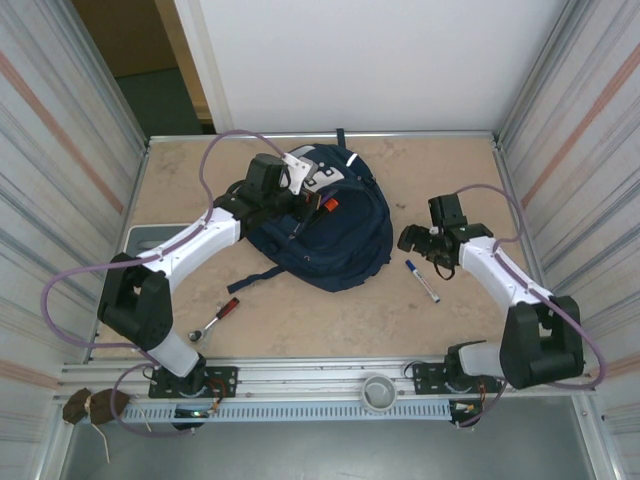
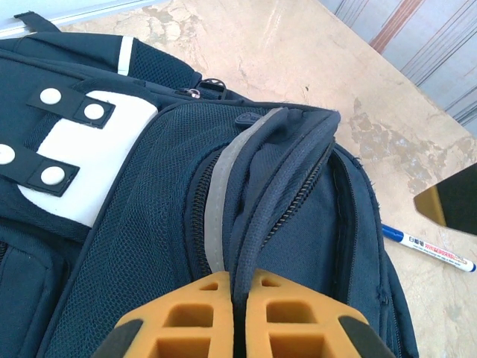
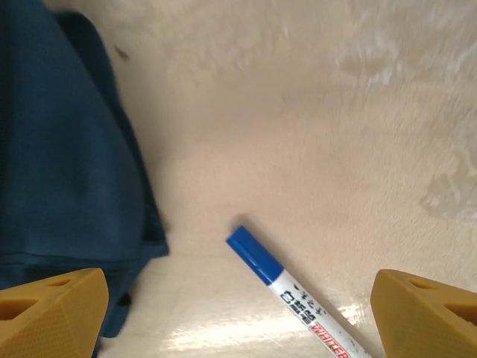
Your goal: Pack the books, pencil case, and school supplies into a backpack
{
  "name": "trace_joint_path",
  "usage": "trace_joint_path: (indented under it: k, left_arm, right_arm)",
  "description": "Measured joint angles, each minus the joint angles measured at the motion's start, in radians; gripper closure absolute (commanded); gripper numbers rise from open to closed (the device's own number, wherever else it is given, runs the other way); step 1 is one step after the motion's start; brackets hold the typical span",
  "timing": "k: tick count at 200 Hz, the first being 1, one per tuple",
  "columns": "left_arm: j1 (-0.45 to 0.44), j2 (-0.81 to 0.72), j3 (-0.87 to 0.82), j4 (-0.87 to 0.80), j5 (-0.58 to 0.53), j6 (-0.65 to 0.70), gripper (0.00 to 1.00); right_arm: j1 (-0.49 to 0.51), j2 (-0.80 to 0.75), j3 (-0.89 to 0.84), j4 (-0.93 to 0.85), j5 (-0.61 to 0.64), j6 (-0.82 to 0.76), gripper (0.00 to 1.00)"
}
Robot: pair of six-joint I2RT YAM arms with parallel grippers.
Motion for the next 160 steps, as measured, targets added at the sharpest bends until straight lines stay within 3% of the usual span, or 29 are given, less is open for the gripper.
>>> trace_joint_path:
  k: [50,94,160]
  left_arm:
    - [0.0,0.0,-0.003,0.005,0.0,0.0,1.0]
    - [0.0,-0.002,-0.006,0.008,0.0,0.0,1.0]
    - [0.0,-0.013,-0.021,0.014,0.0,0.004,1.0]
  right_arm:
    - [0.003,0.095,-0.048,0.001,-0.064,-0.005,0.29]
    - [0.06,0.134,-0.048,-0.021,-0.018,-0.006,0.42]
    - [0.1,0.183,-0.047,-0.043,0.054,-0.006,0.77]
